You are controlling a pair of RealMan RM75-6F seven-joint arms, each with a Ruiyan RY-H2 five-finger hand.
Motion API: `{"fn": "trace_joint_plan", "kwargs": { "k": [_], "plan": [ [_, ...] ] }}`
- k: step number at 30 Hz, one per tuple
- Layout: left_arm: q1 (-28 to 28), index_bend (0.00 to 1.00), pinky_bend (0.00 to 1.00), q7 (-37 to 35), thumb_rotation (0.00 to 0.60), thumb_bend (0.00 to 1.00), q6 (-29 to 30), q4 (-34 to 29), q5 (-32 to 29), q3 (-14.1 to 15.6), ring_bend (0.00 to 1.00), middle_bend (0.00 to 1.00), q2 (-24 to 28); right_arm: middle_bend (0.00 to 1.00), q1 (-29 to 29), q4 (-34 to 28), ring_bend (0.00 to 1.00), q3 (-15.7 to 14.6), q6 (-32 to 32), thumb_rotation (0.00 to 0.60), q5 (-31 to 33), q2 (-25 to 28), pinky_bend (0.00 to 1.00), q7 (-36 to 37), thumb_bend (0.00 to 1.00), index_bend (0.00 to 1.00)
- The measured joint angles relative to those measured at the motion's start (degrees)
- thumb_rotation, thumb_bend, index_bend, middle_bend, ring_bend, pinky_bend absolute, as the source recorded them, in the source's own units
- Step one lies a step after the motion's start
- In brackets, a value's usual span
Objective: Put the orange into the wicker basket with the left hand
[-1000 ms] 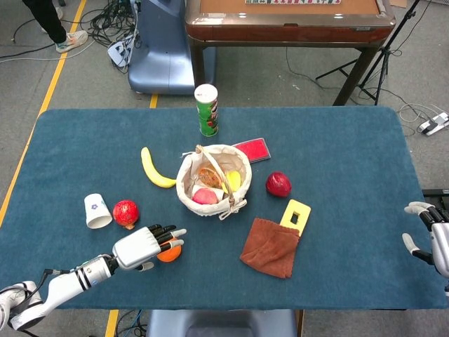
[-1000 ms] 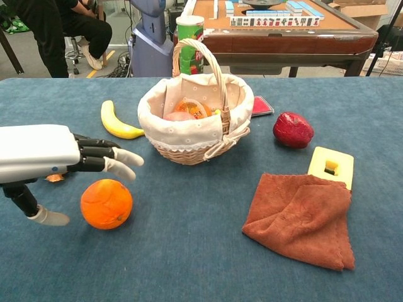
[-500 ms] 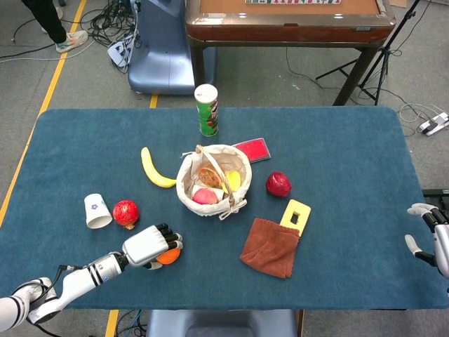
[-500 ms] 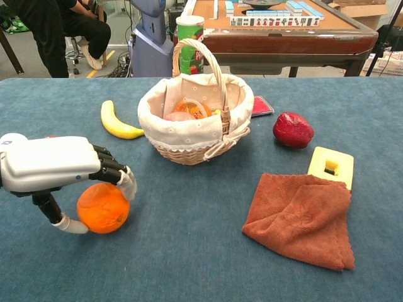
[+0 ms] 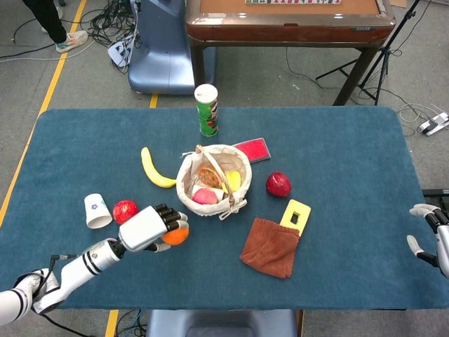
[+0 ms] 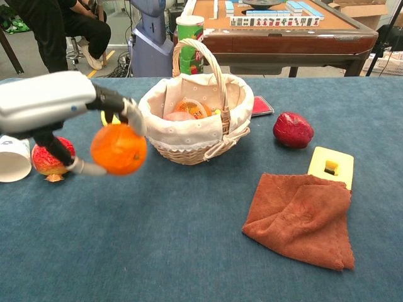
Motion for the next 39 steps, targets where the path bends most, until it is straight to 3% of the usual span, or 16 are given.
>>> {"fn": "trace_joint_plan", "kwargs": {
  "k": [7, 15, 23, 26, 28, 32, 39],
  "plan": [
    [-0.29, 0.47, 0.43, -1.94, 0.600, 0.22, 2.90, -0.06, -7.48, -6.32, 0.51, 0.44, -2.65, 0.30, 0.31, 0.42, 0.31, 0.02, -0.48, 0.600, -0.17, -0.33, 0.40, 0.30, 0.29, 0.35],
    [-2.78, 0.42, 0.44, -0.84, 0.600, 0.22, 3.36, 3.39, -10.18, -9.58, 0.49, 0.42, -8.22, 0.30, 0.13, 0.49, 0.31, -0.04, -0.34, 0.600, -0.15, -0.17, 0.40, 0.48, 0.29, 0.35],
    [-4.85, 0.31, 0.44, 1.05, 0.600, 0.22, 0.36, 6.72, -12.26, -10.01, 0.33, 0.27, -11.03, 0.30, -0.30, 0.68, 0.31, -0.11, 0.01, 0.600, 0.02, -0.06, 0.40, 0.84, 0.29, 0.35],
    [-5.74, 0.09, 0.41, 2.58, 0.600, 0.21, -1.53, 8.33, -13.24, -9.96, 0.16, 0.07, -12.20, 0.30, -0.23, 0.73, 0.31, -0.07, -0.02, 0.600, -0.08, -0.06, 0.40, 0.93, 0.29, 0.35],
    [-6.06, 0.00, 0.36, 3.60, 0.600, 0.19, -1.90, 8.85, -13.96, -10.07, 0.06, 0.00, -12.98, 0.30, -0.24, 0.79, 0.31, -0.02, 0.02, 0.600, -0.06, -0.05, 0.40, 1.00, 0.29, 0.35],
    [-5.84, 0.00, 0.33, 4.48, 0.600, 0.19, -0.62, 9.01, -14.39, -10.15, 0.01, 0.00, -13.27, 0.30, -0.25, 0.92, 0.31, 0.01, -0.06, 0.600, 0.05, -0.08, 0.40, 1.07, 0.29, 0.35],
    [-3.45, 0.00, 0.33, 6.79, 0.600, 0.19, 0.28, 5.93, -15.59, -9.16, 0.05, 0.00, -9.87, 0.30, -0.06, 0.97, 0.31, 0.09, -0.17, 0.600, -0.18, -0.14, 0.40, 1.16, 0.29, 0.35]
  ]
}}
